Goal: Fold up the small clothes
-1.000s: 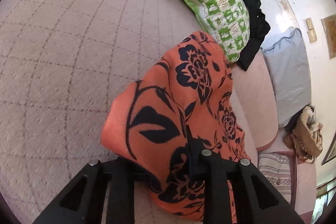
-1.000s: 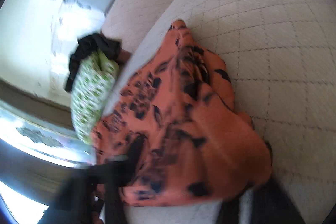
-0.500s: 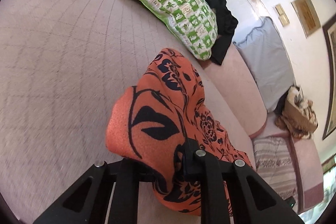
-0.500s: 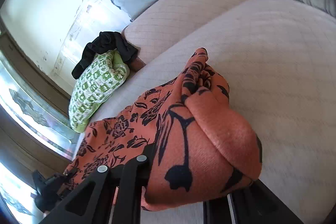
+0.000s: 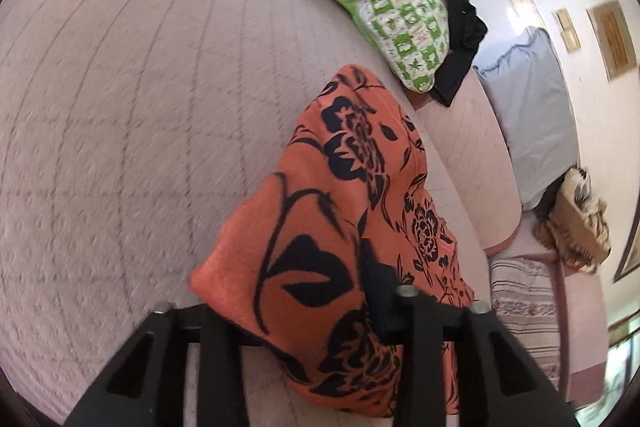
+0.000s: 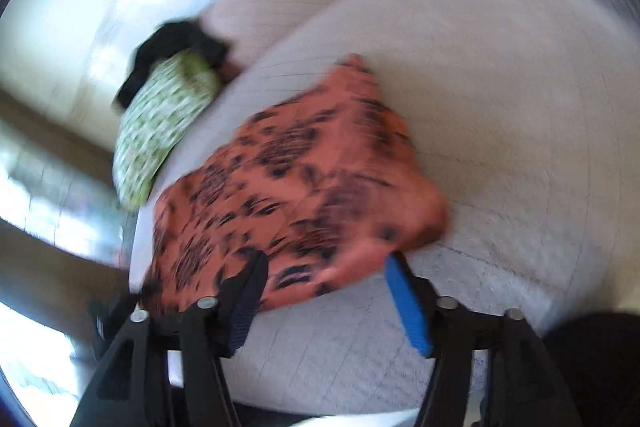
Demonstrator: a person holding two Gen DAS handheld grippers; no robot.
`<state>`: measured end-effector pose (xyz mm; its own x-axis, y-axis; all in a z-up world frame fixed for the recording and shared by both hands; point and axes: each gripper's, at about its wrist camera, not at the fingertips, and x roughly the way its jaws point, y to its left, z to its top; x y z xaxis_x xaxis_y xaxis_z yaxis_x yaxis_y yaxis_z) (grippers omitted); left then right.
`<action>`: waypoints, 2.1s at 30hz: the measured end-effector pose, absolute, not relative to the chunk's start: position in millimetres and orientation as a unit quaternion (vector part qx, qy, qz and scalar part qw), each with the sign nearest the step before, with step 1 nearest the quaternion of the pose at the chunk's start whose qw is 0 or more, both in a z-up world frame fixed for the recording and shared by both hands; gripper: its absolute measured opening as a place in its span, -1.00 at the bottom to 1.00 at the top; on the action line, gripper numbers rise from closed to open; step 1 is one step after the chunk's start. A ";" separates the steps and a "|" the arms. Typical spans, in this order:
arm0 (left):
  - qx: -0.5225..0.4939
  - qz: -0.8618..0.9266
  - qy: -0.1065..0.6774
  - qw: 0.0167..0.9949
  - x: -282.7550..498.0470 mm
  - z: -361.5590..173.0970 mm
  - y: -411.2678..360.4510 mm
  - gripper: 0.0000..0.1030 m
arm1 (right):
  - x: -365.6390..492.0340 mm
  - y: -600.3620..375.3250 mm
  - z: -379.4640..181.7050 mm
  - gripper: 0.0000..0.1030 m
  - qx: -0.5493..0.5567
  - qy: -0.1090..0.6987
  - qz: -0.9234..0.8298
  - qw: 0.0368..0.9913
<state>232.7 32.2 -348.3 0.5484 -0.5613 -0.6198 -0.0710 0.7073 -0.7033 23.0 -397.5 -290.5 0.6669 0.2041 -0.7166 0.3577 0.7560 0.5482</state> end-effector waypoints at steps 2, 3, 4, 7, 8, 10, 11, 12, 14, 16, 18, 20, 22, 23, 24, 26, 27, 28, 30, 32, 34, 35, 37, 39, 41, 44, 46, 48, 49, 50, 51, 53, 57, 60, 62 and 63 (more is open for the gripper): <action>-0.348 -0.150 0.451 0.808 234.2 -350.4 27.1 -0.43 | 44.2 -383.5 -274.3 -0.39 0.322 0.392 -0.011 0.862; -0.349 -0.148 0.455 0.806 235.6 -352.6 26.8 -0.42 | 61.1 -375.0 -269.0 -0.41 0.312 0.388 -0.001 0.867; -0.351 -0.144 0.461 0.802 238.6 -355.1 25.5 -0.34 | 78.1 -363.5 -268.3 -0.43 0.297 0.391 0.005 0.871; -0.369 -0.145 0.461 0.794 239.9 -359.6 28.7 -0.31 | 128.3 -334.2 -287.3 -0.52 0.287 0.425 0.036 0.857; -0.366 -0.147 0.460 0.795 240.4 -359.2 28.3 -0.32 | 145.7 -325.7 -299.3 -0.53 0.290 0.445 0.044 0.846; -0.349 -0.146 0.455 0.806 240.2 -356.3 25.2 -0.37 | 176.0 -311.6 -333.6 -0.55 0.291 0.492 0.060 0.819; -0.339 -0.144 0.452 0.812 239.9 -354.8 23.8 -0.48 | 186.0 -306.7 -353.8 -0.52 0.291 0.520 0.067 0.800; -0.331 -0.143 0.451 0.816 240.1 -354.0 21.8 -0.50 | 188.9 -307.4 -367.0 -0.60 0.294 0.522 0.068 0.798; -0.326 -0.143 0.446 0.821 237.8 -352.8 20.5 -0.58 | 184.5 -323.2 -368.5 -0.74 0.331 0.516 0.088 0.786; -0.311 -0.145 0.437 0.832 235.7 -347.6 15.6 -0.61 | 180.7 -336.6 -371.1 -0.84 0.358 0.528 0.101 0.763; -0.277 -0.145 0.426 0.849 232.6 -338.5 6.3 -0.62 | 175.8 -350.8 -371.7 -0.85 0.381 0.532 0.134 0.745; -0.236 -0.154 0.416 0.865 226.8 -326.0 -5.8 -0.63 | 166.1 -364.0 -366.1 -0.84 0.389 0.532 0.140 0.739; -0.179 -0.163 0.400 0.884 217.3 -309.6 -21.5 -0.64 | 152.3 -389.4 -353.3 -0.77 0.405 0.497 0.124 0.757; -0.146 -0.167 0.393 0.892 212.3 -301.4 -32.2 -0.64 | 144.0 -408.7 -344.7 -0.75 0.415 0.467 0.099 0.774; -0.119 -0.172 0.389 0.897 207.8 -293.5 -44.4 -0.64 | 136.1 -429.6 -338.5 -0.72 0.428 0.439 0.075 0.786; -0.084 -0.189 0.383 0.900 200.7 -280.3 -68.5 -0.64 | 123.8 -463.2 -334.3 -0.73 0.458 0.407 0.039 0.789; -0.069 -0.197 0.379 0.901 197.5 -274.0 -81.6 -0.64 | 116.8 -480.6 -333.5 -0.73 0.476 0.391 0.029 0.787; -0.046 -0.209 0.375 0.902 192.4 -267.3 -99.6 -0.64 | 113.7 -488.6 -334.0 -0.73 0.486 0.384 0.028 0.785; -0.008 -0.227 0.375 0.899 183.8 -259.5 -134.4 -0.64 | 108.7 -503.1 -336.1 -0.73 0.505 0.381 0.042 0.774; 0.029 -0.241 0.379 0.893 176.3 -256.4 -171.5 -0.64 | 105.7 -508.5 -336.0 -0.73 0.519 0.375 0.052 0.767; 0.059 -0.255 0.387 0.884 170.1 -258.6 -212.1 -0.64 | 100.6 -519.6 -333.9 -0.73 0.522 0.366 0.052 0.769; 0.080 -0.261 0.394 0.878 166.2 -263.2 -237.2 -0.63 | 98.1 -527.8 -332.3 -0.73 0.524 0.358 0.050 0.771; 0.130 -0.264 0.409 0.864 158.9 -277.8 -280.4 -0.52 | 96.8 -537.3 -333.4 -0.73 0.532 0.348 0.046 0.771; 0.189 -0.250 0.433 0.845 152.7 -302.3 -313.5 -0.16 | 97.6 -545.8 -342.7 -0.72 0.547 0.355 0.045 0.757; 0.201 -0.246 0.436 0.842 144.3 -310.7 -314.2 0.02 | 106.5 -541.1 -352.2 -0.62 0.560 0.371 0.055 0.739; 0.191 -0.306 0.411 0.837 122.4 -295.9 -287.7 0.19 | 119.7 -525.1 -356.1 -0.12 0.555 0.392 0.077 0.730; 0.170 -0.344 0.393 0.835 107.0 -283.3 -261.2 0.24 | 128.4 -512.0 -353.7 0.44 0.543 0.390 0.090 0.738; 0.150 -0.359 0.377 0.841 97.6 -272.5 -228.5 0.34 | 132.3 -502.1 -349.2 0.44 0.526 0.392 0.104 0.748; 0.141 -0.353 0.376 0.845 97.9 -270.4 -216.2 0.40 | 135.1 -497.0 -348.7 0.44 0.521 0.393 0.110 0.750; 0.126 -0.342 0.377 0.851 101.1 -268.9 -200.4 0.40 | 137.1 -492.3 -349.9 0.44 0.517 0.399 0.116 0.749; 0.110 -0.331 0.381 0.856 106.1 -268.3 -188.5 0.40 | 139.2 -487.5 -352.8 0.44 0.515 0.407 0.118 0.745; 0.067 -0.291 0.395 0.869 122.8 -269.2 -161.4 0.40 | 142.7 -479.8 -358.0 0.44 0.509 0.422 0.112 0.742; -0.004 -0.241 0.428 0.871 154.7 -271.2 -137.8 0.40 | 149.3 -468.1 -364.4 0.44 0.501 0.438 0.101 0.739; -0.012 -0.217 0.455 0.863 168.5 -281.2 -134.6 0.40 | 155.4 -454.2 -362.7 0.44 0.483 0.445 0.111 0.746; -0.007 -0.215 0.464 0.860 167.1 -286.9 -139.7 0.43 | 160.1 -442.8 -359.7 0.44 0.468 0.449 0.118 0.753; -0.004 -0.213 0.462 0.861 165.2 -289.5 -142.3 0.46 | 162.4 -435.5 -358.6 0.44 0.458 0.451 0.123 0.756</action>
